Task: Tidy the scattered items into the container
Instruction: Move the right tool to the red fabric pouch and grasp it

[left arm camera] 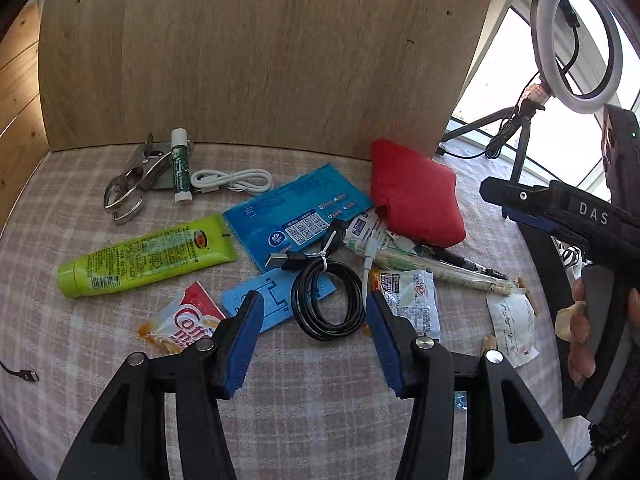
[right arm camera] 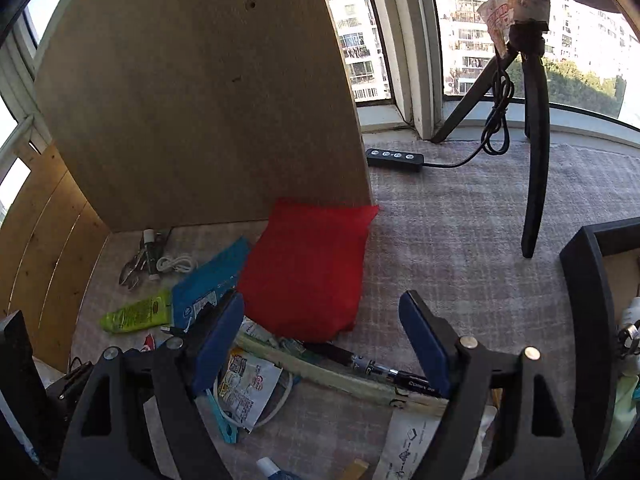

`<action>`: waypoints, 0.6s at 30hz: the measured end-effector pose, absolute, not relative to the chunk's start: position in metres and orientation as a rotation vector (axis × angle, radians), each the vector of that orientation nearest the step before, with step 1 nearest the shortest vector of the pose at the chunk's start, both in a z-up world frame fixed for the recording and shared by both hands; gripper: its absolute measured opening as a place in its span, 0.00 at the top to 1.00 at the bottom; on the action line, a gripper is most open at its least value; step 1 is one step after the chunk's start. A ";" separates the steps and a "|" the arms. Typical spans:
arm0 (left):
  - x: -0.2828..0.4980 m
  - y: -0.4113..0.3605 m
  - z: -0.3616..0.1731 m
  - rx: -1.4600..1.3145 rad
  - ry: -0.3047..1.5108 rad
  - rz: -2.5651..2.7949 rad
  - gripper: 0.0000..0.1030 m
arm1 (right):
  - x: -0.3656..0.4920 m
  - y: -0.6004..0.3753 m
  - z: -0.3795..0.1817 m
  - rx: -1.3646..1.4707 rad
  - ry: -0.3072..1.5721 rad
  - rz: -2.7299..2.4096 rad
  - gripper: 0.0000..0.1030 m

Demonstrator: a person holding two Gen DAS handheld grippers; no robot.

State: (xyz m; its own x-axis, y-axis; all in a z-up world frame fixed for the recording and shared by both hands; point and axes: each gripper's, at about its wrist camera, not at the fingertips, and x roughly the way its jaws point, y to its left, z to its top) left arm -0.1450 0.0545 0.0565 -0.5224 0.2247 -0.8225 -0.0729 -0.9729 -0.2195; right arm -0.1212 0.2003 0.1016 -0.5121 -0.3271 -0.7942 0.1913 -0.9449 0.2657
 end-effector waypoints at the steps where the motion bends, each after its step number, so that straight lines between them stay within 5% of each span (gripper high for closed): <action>1: -0.147 0.055 0.055 -1.437 -0.226 2.584 0.52 | -0.128 0.192 0.098 1.371 -0.171 -2.492 0.23; 11: -0.162 0.056 0.043 -1.452 -0.224 2.546 0.55 | -0.176 0.145 0.066 1.557 0.000 -2.482 0.20; 18: -0.164 0.060 0.037 -1.472 -0.218 2.523 0.56 | -0.200 0.122 0.049 1.646 0.144 -2.460 0.04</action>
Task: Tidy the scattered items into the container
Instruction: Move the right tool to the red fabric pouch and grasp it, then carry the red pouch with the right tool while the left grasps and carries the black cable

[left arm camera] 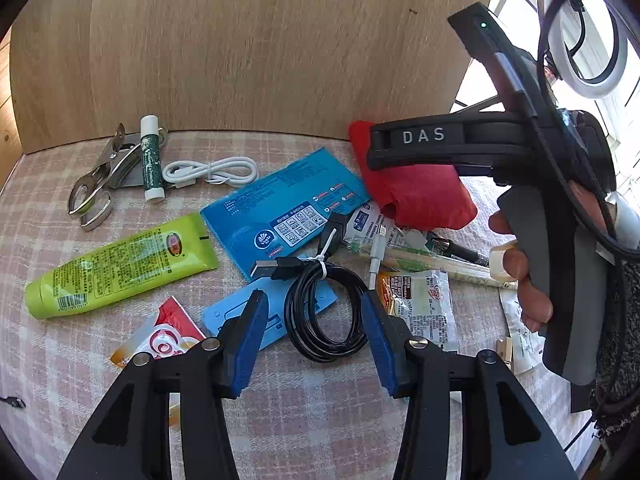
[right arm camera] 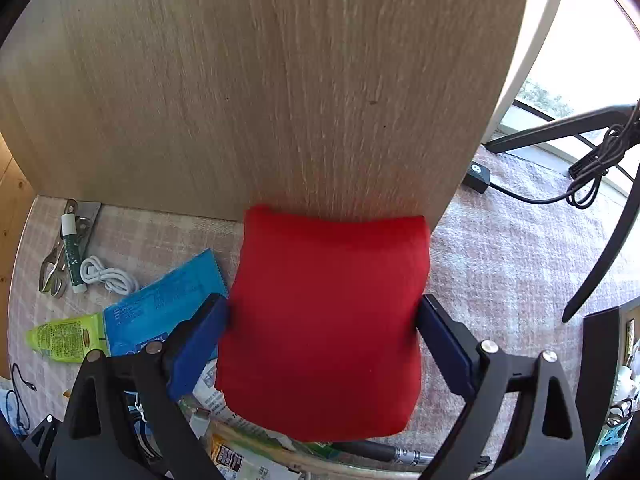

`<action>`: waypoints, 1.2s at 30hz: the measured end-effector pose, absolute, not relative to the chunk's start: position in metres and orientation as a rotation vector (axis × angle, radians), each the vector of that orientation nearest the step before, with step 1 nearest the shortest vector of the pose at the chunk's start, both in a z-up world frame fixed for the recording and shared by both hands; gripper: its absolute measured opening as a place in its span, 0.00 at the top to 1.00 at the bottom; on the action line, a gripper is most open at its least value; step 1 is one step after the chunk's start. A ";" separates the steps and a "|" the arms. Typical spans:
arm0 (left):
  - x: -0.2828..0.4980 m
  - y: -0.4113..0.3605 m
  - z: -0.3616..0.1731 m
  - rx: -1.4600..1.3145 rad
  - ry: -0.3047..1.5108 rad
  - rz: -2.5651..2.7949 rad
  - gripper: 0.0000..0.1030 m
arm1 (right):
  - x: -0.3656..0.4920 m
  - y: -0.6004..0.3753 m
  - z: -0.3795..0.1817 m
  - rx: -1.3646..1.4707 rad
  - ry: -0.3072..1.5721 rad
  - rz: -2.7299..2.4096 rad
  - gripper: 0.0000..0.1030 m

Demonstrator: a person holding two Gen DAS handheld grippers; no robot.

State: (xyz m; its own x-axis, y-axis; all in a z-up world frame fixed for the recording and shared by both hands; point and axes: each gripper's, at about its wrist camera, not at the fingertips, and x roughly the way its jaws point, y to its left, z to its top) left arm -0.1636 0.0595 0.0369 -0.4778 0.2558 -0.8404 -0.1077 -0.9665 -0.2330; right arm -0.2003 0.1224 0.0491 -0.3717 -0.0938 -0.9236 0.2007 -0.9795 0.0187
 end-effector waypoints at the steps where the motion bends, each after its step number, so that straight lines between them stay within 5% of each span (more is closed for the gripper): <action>1: -0.164 0.060 0.035 -1.481 -0.213 2.521 0.57 | -0.204 0.121 0.043 1.670 0.141 -2.434 0.03; 8: -0.166 0.059 0.030 -1.493 -0.226 2.534 0.87 | -0.204 0.116 0.024 1.646 0.195 -2.375 0.00; 15: -0.156 0.046 0.037 -1.436 -0.309 2.558 0.91 | -0.193 0.138 0.035 1.539 0.095 -2.364 0.30; 23: -0.140 0.033 0.066 -1.357 -0.387 2.597 0.93 | -0.175 0.180 0.057 1.436 -0.019 -2.381 0.53; 36: -0.125 0.042 0.100 -1.253 -0.350 2.643 0.93 | -0.111 0.196 0.110 1.261 -0.180 -2.439 0.58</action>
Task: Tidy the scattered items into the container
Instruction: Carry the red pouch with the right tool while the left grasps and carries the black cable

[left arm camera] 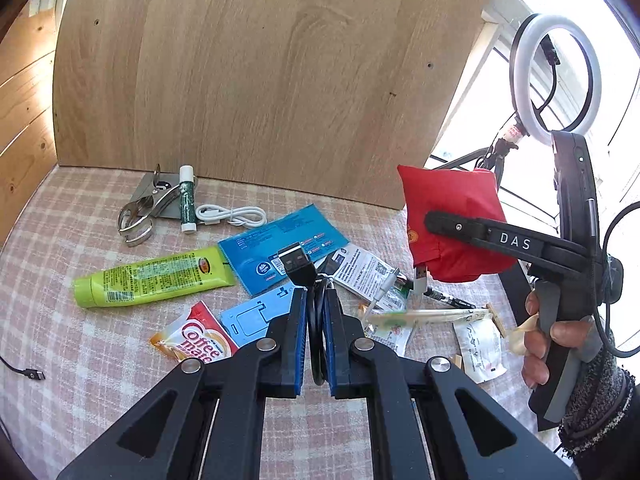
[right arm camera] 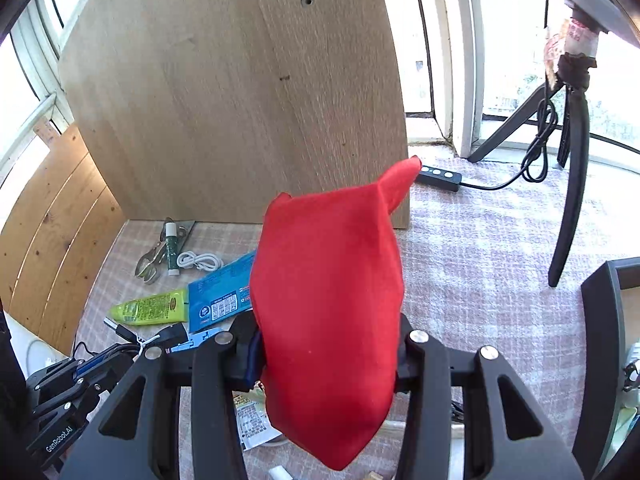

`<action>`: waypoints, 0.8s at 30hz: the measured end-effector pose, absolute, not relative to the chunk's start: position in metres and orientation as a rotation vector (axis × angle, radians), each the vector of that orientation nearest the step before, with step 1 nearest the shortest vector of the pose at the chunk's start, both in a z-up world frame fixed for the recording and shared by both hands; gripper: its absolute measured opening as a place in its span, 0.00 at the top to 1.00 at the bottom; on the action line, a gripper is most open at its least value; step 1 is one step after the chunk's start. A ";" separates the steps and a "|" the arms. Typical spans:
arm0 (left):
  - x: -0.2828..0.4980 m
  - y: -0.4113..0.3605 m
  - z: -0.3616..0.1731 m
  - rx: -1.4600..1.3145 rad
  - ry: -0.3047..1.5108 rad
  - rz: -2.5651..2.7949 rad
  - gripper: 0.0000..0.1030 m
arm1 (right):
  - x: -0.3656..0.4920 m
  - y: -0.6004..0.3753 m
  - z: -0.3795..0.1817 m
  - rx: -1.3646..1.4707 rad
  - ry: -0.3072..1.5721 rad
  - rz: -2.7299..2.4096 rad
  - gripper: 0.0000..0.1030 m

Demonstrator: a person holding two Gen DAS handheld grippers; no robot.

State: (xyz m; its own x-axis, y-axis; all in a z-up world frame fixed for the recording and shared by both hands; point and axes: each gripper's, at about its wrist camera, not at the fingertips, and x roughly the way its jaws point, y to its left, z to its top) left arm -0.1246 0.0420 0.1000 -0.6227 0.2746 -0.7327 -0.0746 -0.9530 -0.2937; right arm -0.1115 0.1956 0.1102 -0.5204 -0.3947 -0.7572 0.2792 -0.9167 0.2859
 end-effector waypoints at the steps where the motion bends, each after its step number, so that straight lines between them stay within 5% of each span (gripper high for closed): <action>1: -0.124 0.044 0.104 -1.244 -0.355 2.640 0.93 | -0.108 0.201 0.115 1.247 -0.195 -2.449 0.58; 24: -0.095 0.203 0.162 -1.053 -0.153 2.389 0.93 | 0.012 0.423 0.171 1.164 -0.467 -2.794 0.58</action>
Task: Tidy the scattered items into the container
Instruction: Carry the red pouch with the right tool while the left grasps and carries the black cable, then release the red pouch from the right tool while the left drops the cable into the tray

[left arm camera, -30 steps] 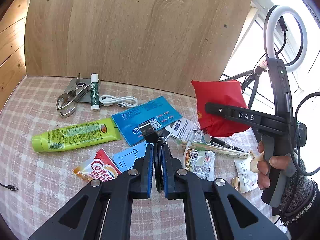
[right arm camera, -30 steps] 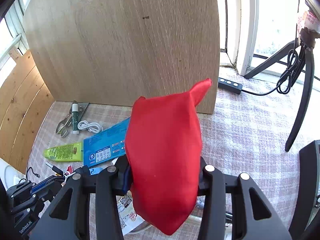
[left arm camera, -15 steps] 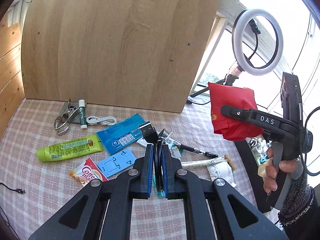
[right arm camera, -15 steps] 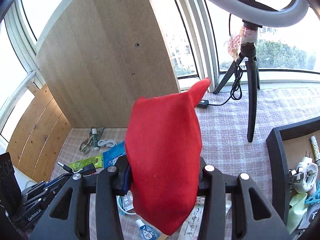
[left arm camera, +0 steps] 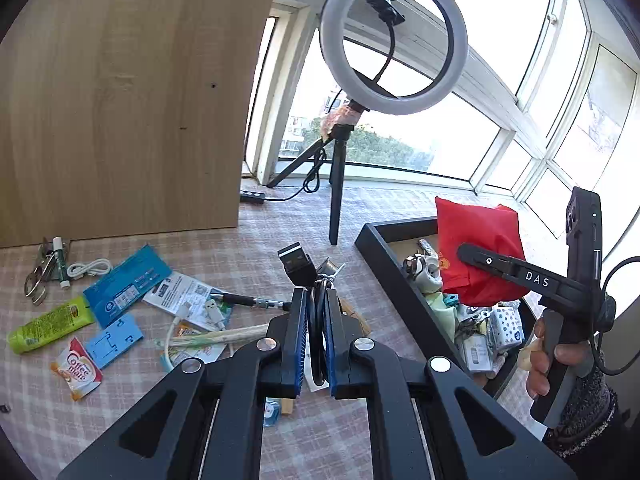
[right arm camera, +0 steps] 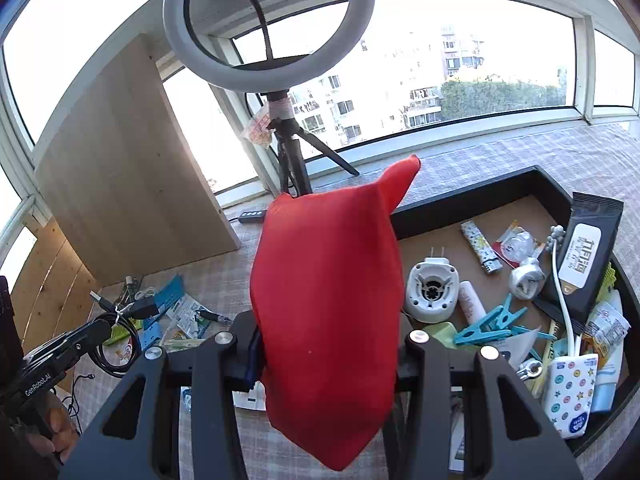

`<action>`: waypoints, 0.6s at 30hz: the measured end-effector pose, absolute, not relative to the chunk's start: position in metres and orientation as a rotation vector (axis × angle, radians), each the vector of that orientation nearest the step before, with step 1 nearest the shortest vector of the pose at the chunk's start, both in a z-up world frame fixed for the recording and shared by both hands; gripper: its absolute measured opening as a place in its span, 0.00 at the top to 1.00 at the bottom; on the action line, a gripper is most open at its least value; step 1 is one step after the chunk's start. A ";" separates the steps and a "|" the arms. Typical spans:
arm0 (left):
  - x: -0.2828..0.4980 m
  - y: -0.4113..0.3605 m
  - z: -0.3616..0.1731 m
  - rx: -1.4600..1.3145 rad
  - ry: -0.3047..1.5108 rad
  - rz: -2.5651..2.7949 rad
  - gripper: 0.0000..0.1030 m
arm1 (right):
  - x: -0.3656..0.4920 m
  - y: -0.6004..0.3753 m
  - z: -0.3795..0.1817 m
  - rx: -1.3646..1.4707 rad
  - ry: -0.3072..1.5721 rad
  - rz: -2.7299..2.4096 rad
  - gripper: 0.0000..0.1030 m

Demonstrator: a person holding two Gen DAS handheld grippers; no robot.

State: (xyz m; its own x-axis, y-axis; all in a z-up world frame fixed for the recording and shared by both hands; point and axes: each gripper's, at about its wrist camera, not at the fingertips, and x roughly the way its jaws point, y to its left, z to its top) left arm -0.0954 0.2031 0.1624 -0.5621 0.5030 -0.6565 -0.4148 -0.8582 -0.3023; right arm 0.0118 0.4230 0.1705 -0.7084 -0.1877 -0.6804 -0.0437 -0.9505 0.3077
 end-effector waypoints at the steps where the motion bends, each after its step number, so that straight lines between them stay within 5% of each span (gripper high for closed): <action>1: -0.096 0.216 0.164 -1.045 -0.144 2.369 0.93 | 0.017 0.439 0.172 1.168 -0.491 -2.818 0.58; 18: -0.135 0.412 0.177 -0.950 0.000 2.137 0.93 | 0.015 0.568 0.165 1.231 -0.580 -3.000 0.58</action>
